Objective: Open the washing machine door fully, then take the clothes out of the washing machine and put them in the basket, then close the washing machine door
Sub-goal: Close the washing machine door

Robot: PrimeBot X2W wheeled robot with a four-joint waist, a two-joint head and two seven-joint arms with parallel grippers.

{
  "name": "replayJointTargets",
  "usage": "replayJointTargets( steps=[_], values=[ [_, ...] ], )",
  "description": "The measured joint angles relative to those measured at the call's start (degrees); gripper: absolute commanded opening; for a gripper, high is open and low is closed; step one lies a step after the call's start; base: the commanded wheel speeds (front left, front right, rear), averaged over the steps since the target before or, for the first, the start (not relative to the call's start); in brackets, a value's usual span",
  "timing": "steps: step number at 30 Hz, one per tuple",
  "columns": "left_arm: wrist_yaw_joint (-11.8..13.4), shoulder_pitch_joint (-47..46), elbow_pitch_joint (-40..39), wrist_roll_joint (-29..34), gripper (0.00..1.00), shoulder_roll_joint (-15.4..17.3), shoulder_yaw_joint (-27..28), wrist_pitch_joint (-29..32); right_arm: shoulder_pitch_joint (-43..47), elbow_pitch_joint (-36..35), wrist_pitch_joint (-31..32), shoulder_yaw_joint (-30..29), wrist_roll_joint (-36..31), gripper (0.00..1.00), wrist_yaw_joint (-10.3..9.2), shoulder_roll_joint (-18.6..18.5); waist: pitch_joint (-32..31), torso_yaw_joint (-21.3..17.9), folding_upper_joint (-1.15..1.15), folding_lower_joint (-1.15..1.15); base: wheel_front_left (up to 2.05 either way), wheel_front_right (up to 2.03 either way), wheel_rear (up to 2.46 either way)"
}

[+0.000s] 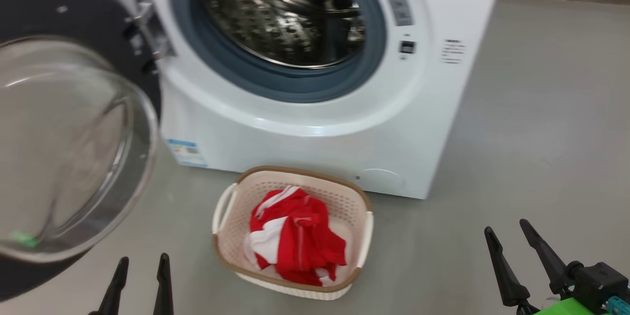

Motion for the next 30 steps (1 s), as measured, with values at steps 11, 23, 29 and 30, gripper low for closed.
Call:
replayJointTargets(
  steps=[11,23,29,30],
  values=[
    [2.1,1.4,0.5,-1.8,1.00,0.0,-2.1,0.0,-0.1,0.5,0.0,1.3,0.1,1.00,0.00,-0.3,-0.3,10.7,0.00,0.00,0.00,0.00,0.00],
    [5.1,3.6,-2.6,-4.7,1.00,0.0,-1.3,0.0,-7.0,2.9,0.0,7.6,1.6,1.00,0.00,-2.6,1.0,17.1,0.00,0.00,0.00,0.00,0.00],
    [6.1,4.6,-4.0,-5.5,1.00,0.0,-1.3,0.0,-8.5,3.8,0.0,9.3,2.3,1.00,0.01,-3.3,1.6,17.5,0.00,0.00,0.00,0.00,0.00],
    [6.2,4.8,-4.0,-5.6,1.00,0.0,-1.4,0.0,-8.6,4.0,0.0,9.4,2.5,1.00,0.00,-3.5,1.6,17.5,0.00,0.00,0.00,0.00,0.00]
  ],
)
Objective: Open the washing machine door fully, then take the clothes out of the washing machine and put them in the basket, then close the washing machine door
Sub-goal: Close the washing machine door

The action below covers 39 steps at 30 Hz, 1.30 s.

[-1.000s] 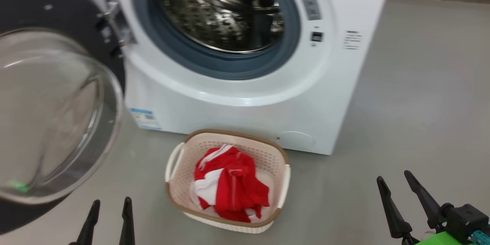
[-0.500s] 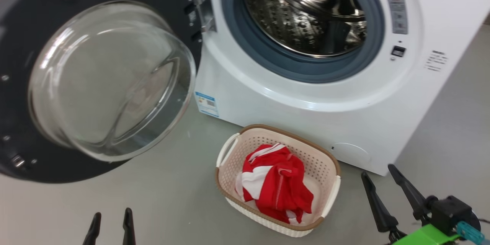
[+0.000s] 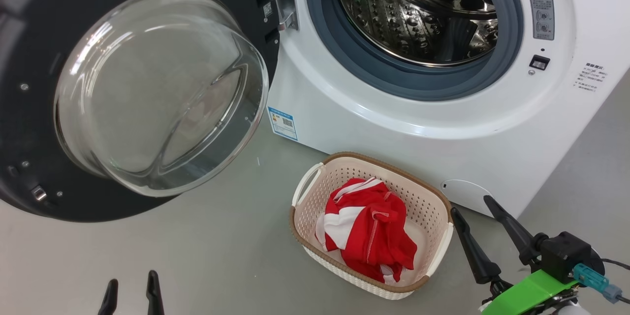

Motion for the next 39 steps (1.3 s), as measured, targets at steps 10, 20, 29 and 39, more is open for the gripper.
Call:
replayJointTargets(
  steps=[10,20,29,39],
  values=[
    [-0.9,-0.5,-5.8,-1.2,0.00,0.0,2.9,0.0,-0.3,0.2,0.0,0.7,0.5,1.00,0.00,-0.1,-0.7,-0.2,0.00,0.00,0.00,0.00,0.00],
    [-8.2,-19.0,-17.1,3.3,0.00,1.7,19.2,-0.1,1.7,-0.7,0.0,-2.2,0.4,1.00,0.00,1.4,-0.5,-0.7,0.00,0.00,0.00,0.00,0.00],
    [-9.2,-37.9,-4.4,-12.1,0.00,13.4,23.7,-0.1,2.8,-2.1,0.0,-4.6,-0.5,1.00,0.00,1.8,0.9,-0.9,0.00,0.00,0.00,0.00,0.00],
    [-9.3,-52.5,29.1,-29.4,0.00,27.6,16.6,5.0,3.4,-3.3,0.0,-6.0,-1.5,1.00,0.00,1.7,3.9,-1.3,0.00,0.00,0.00,0.00,0.00]
  ],
)
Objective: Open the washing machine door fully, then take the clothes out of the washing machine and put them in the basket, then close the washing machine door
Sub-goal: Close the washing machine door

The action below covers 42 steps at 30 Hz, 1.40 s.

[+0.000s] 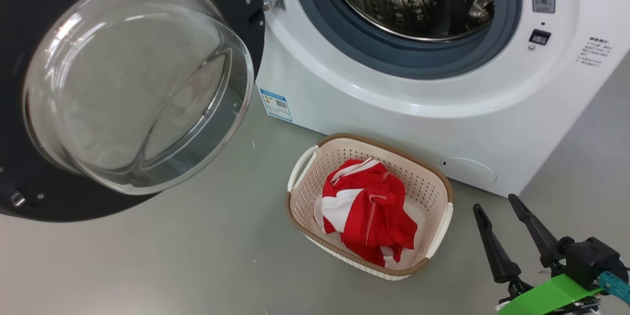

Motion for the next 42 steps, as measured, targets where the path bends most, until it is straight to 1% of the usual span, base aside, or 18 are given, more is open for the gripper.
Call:
replayJointTargets(
  steps=[2,4,6,7,12,18,24,31,37,42],
  values=[
    [0.0,-3.0,5.4,-3.0,0.00,1.8,-1.0,3.8,-0.1,0.0,0.0,0.0,0.0,1.00,0.00,-0.3,0.7,-0.2,0.00,0.00,0.00,0.00,0.00],
    [0.0,-4.8,9.8,-3.3,0.00,3.9,-3.0,7.0,-0.2,-0.1,0.0,0.1,0.0,1.00,0.00,-0.5,1.3,-0.3,0.00,0.00,0.00,0.00,0.00],
    [0.0,-6.5,13.3,-4.7,0.00,5.3,-5.3,11.7,-0.3,-0.2,0.0,0.3,0.0,1.00,0.00,-0.6,1.9,-0.5,0.00,0.00,0.00,0.00,0.00],
    [0.0,-7.0,14.8,-4.6,0.00,5.9,-6.3,12.8,-0.3,-0.2,0.0,0.4,0.0,1.00,0.00,-0.6,2.2,-0.7,0.00,0.00,0.00,0.00,0.00],
    [0.0,-10.4,22.5,-6.9,0.00,7.3,-7.3,21.3,-0.5,-0.2,0.0,1.4,0.0,1.00,0.00,-1.2,3.6,-1.2,0.00,0.00,0.00,0.00,0.00],
    [0.0,-11.6,27.5,-9.0,0.00,7.5,-8.5,30.5,-1.8,-0.2,0.0,1.5,0.0,1.00,0.00,-2.0,5.3,-1.8,0.00,0.00,0.00,0.00,0.00],
    [0.0,-12.9,28.9,-10.8,0.00,7.7,-8.6,36.8,-2.0,-0.2,0.0,1.5,0.0,1.00,0.00,-2.2,6.4,-2.3,0.00,0.00,0.00,0.00,0.00],
    [0.0,-13.5,28.8,-13.5,0.00,8.2,-8.6,42.2,-2.8,-0.3,0.0,1.4,0.0,1.00,0.00,-2.4,6.9,-2.3,0.00,0.00,0.00,0.00,0.00],
    [0.1,-12.9,24.4,-16.8,0.00,8.2,-9.0,48.9,-2.8,-0.3,0.0,1.2,0.0,1.00,0.00,-2.4,6.6,-2.1,0.00,0.00,0.00,0.00,0.00],
    [0.1,-9.1,20.0,-20.2,0.00,7.7,-9.4,54.8,-2.8,-0.3,0.0,0.7,-0.1,1.00,0.00,-2.3,5.9,-2.1,0.00,0.00,0.00,0.00,0.00]
  ],
)
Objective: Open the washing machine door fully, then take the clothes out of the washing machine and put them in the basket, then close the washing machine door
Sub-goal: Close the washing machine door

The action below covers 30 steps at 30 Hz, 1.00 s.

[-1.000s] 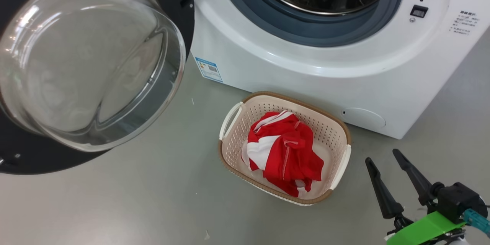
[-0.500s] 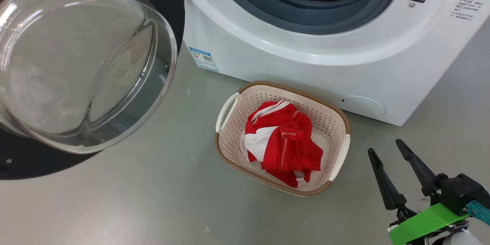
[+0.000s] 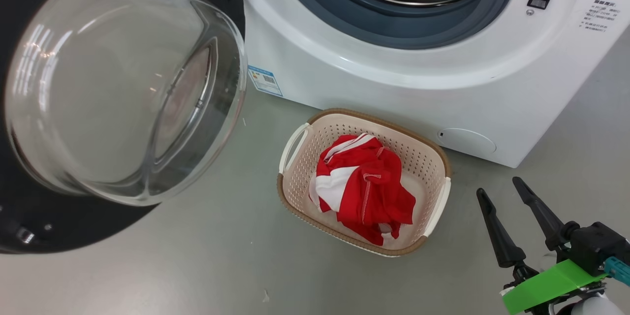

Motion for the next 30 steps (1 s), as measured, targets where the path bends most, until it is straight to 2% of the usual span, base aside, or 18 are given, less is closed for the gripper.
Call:
replayJointTargets(
  steps=[13,22,30],
  values=[
    [0.0,11.0,-17.3,-7.3,0.00,-1.1,-2.9,12.2,0.0,-0.1,0.0,-1.0,0.0,1.00,0.00,0.4,-2.1,-0.4,0.00,0.00,0.00,0.00,0.00],
    [0.0,18.4,-30.9,-11.9,0.00,-1.7,-4.5,15.8,0.6,-0.2,0.0,-1.5,-0.1,1.00,0.00,1.8,-4.0,-1.6,0.00,0.00,0.00,0.00,0.00],
    [0.0,22.0,-38.8,-15.1,0.00,-2.8,-6.2,17.3,2.1,-0.3,0.0,-2.5,-0.1,1.00,0.00,2.8,-5.5,-3.4,0.00,0.00,0.00,0.00,0.00]
  ],
)
